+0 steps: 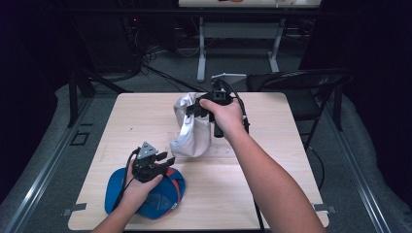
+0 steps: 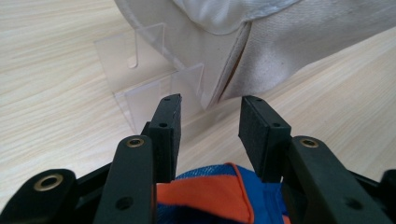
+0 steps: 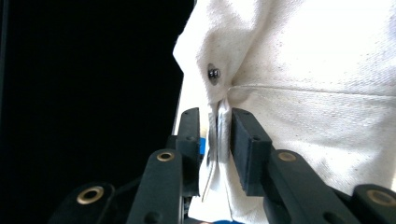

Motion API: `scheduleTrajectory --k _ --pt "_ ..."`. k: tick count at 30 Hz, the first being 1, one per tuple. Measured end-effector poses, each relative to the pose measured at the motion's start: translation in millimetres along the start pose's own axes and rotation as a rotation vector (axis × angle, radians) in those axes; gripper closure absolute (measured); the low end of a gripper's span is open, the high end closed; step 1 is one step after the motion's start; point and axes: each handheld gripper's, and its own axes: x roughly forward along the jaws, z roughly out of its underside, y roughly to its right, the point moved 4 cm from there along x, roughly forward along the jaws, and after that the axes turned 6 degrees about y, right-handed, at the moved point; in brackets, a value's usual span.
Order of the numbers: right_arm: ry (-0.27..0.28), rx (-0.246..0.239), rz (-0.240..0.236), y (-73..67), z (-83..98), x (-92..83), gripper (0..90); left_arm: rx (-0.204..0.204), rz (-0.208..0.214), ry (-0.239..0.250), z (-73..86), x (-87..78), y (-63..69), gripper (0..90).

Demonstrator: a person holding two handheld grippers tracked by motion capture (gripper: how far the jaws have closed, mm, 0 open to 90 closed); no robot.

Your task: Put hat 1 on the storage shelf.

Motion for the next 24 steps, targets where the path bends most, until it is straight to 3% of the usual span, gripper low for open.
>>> scheduleTrajectory --k 11,17,24 --pt "0.019 -0.051 0.016 -6.4 4.9 -19.8 69.0 0.008 -0.028 0.024 5.9 -32.2 -11.8 57.7" --pt "0.032 -0.099 0.04 -2.9 14.4 -36.4 67.9 0.001 -0.048 0.027 13.6 -45.6 -19.9 57.1" --pt "0.047 -0.121 0.057 7.0 27.7 -55.9 67.4 0.008 -0.094 0.015 25.5 -58.3 -33.2 56.2"
